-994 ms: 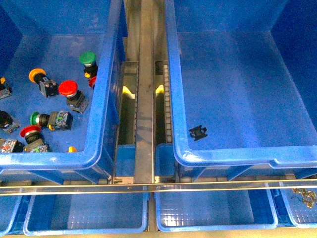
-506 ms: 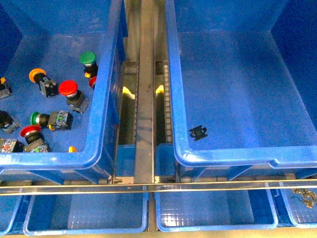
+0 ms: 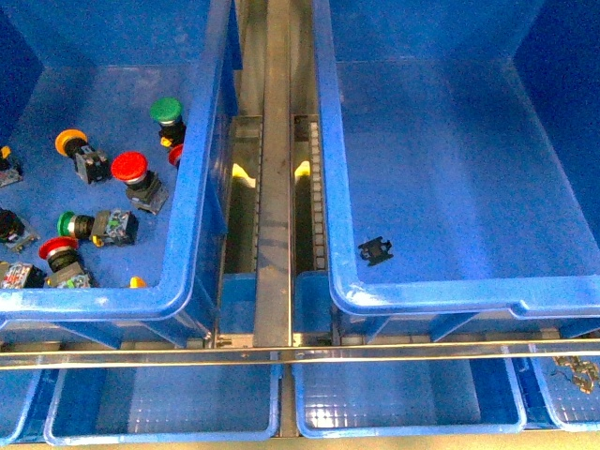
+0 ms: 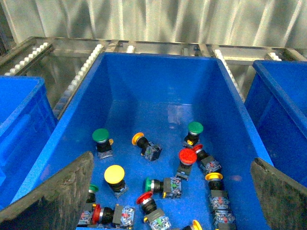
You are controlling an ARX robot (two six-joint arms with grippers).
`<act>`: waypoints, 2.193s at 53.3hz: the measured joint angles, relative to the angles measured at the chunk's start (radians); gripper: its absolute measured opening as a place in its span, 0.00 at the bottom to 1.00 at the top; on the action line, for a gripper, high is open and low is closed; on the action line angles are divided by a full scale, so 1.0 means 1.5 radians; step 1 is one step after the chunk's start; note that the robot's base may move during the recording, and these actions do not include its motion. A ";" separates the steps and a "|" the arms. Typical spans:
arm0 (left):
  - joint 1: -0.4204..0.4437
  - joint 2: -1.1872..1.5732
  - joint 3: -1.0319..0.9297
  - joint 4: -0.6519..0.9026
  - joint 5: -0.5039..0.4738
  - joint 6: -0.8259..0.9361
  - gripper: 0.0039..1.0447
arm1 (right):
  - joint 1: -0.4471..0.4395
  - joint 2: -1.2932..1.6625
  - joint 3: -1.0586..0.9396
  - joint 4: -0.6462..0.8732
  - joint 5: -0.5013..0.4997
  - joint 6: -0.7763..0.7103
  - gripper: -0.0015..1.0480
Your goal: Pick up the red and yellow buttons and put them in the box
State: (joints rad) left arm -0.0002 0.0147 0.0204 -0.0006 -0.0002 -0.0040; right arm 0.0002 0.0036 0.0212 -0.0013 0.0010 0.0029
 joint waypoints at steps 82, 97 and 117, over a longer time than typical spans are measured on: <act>0.084 1.190 0.546 0.037 0.237 0.318 0.93 | 0.000 0.000 0.000 0.000 0.000 0.000 0.94; 0.034 1.322 0.635 0.092 0.240 0.306 0.93 | 0.000 0.000 0.000 0.000 0.000 0.000 0.94; 0.019 1.438 0.727 0.111 0.239 0.306 0.93 | 0.000 0.000 0.000 0.000 0.000 0.000 0.94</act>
State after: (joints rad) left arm 0.0280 2.1712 1.1110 0.1665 0.3580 0.4549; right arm 0.0002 0.0036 0.0212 -0.0013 0.0006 0.0029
